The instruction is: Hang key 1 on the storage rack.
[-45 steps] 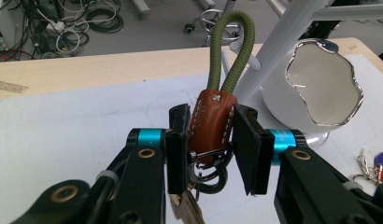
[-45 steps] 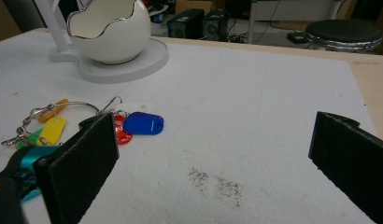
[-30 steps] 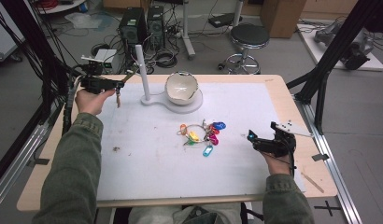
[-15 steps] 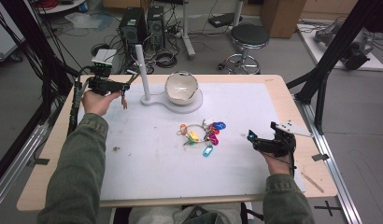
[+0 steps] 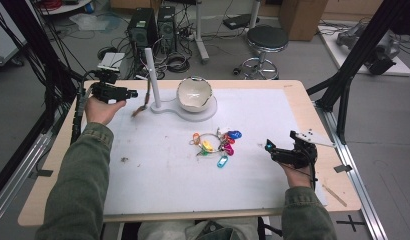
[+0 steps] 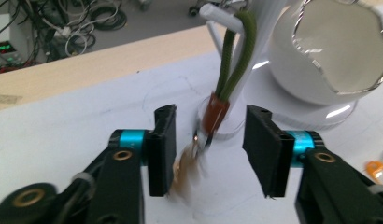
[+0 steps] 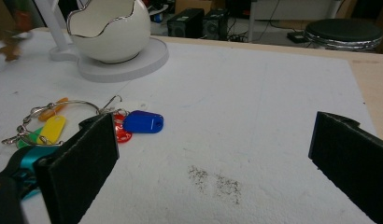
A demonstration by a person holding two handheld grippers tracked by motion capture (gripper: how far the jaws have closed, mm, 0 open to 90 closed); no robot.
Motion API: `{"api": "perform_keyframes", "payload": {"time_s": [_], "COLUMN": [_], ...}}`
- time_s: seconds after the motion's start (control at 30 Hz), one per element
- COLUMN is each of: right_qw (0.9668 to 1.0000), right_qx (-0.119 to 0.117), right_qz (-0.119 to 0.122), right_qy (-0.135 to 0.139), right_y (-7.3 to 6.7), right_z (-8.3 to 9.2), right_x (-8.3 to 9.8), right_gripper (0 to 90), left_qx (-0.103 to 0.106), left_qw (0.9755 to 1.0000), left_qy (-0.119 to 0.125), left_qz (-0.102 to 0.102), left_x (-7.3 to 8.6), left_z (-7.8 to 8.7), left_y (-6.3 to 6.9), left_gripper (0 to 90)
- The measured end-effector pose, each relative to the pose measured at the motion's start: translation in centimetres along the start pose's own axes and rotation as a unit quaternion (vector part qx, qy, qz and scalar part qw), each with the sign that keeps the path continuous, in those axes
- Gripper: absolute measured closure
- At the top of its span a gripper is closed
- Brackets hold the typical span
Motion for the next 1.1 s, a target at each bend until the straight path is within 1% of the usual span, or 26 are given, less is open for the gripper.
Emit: {"api": "perform_keyframes", "payload": {"time_s": [0.03,0.1,0.13,0.17,0.23,0.27,0.3,0.4,0.47,0.57,0.63,0.73,0.8,0.9,0.93,1.03,1.1], "right_qw": [1.0,1.0,1.0,1.0,1.0,1.0,1.0,1.0,1.0,1.0,1.0,1.0,1.0,1.0,1.0,1.0,1.0], "right_qx": [0.0,0.0,0.0,0.0,0.0,0.0,0.0,0.0,0.0,0.001,0.001,0.002,0.002,0.001,0.001,0.001,0.0], "right_qz": [0.0,0.001,0.001,0.001,0.001,0.001,0.001,0.001,0.001,0.002,0.002,0.002,0.001,0.0,0.0,0.001,0.0], "right_qy": [0.0,0.001,0.001,0.001,0.002,0.002,0.002,0.001,0.001,0.001,0.002,0.002,0.002,0.001,0.001,0.002,0.001], "right_y": [0.0,0.0,0.0,0.0,0.0,0.0,0.0,0.0,0.0,0.0,-0.1,0.0,0.0,0.0,0.0,0.0,0.0], "right_z": [0.0,0.0,0.0,0.0,0.0,0.0,0.0,0.0,0.0,0.0,0.0,0.0,0.0,0.0,0.0,0.0,0.0], "right_x": [0.0,0.0,0.0,0.0,0.0,0.0,0.0,0.0,0.0,0.0,0.0,0.0,0.0,0.0,0.0,0.0,0.0], "right_gripper": [0.5,0.5,0.5,0.5,0.5,0.5,0.5,0.5,0.5,0.5,0.5,0.5,0.5,0.5,0.5,0.5,0.5], "left_qx": [0.002,-0.001,-0.006,-0.006,-0.005,-0.004,-0.007,-0.005,0.003,0.002,0.002,0.004,0.003,0.012,0.01,0.013,0.017], "left_qw": [0.9999,0.9994,0.999,0.9988,0.9983,0.9983,0.9984,0.9981,0.9982,0.9987,0.9989,0.9988,0.9983,0.9985,0.9984,0.9982,0.998], "left_qy": [0.011,0.029,0.036,0.038,0.05,0.051,0.051,0.057,0.055,0.047,0.046,0.048,0.056,0.053,0.054,0.057,0.059], "left_qz": [-0.002,-0.018,-0.027,-0.031,-0.029,-0.027,-0.025,-0.022,-0.022,-0.016,-0.011,-0.012,-0.014,-0.009,-0.011,-0.017,-0.014], "left_x": [0.1,0.3,0.4,0.5,0.9,1.0,1.1,1.4,1.6,1.9,2.0,2.2,2.4,2.5,2.6,2.9,3.2], "left_z": [0.2,0.6,0.8,0.9,1.1,1.2,1.2,1.5,1.6,1.5,1.6,1.8,2.0,2.2,2.3,2.6,2.8], "left_y": [0.1,0.3,0.4,0.4,0.4,0.3,0.2,0.1,0.1,0.1,0.1,0.2,0.3,0.5,0.8,1.0,1.1], "left_gripper": [50.8,47.6,46.5,44.0,39.8,32.7,32.7,21.2,15.7,6.1,2.7,1.8,1.8,1.8,1.8,1.8,1.8]}}
Point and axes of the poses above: each handheld gripper's, and its own axes: z roughly backward along the jaws, x roughly out of its underside, y roughly to its right, the point moved 1 cm from there along -z, roughly forward along the jaws, and after that the axes turned 13 degrees about x, right-handed, at the moved point
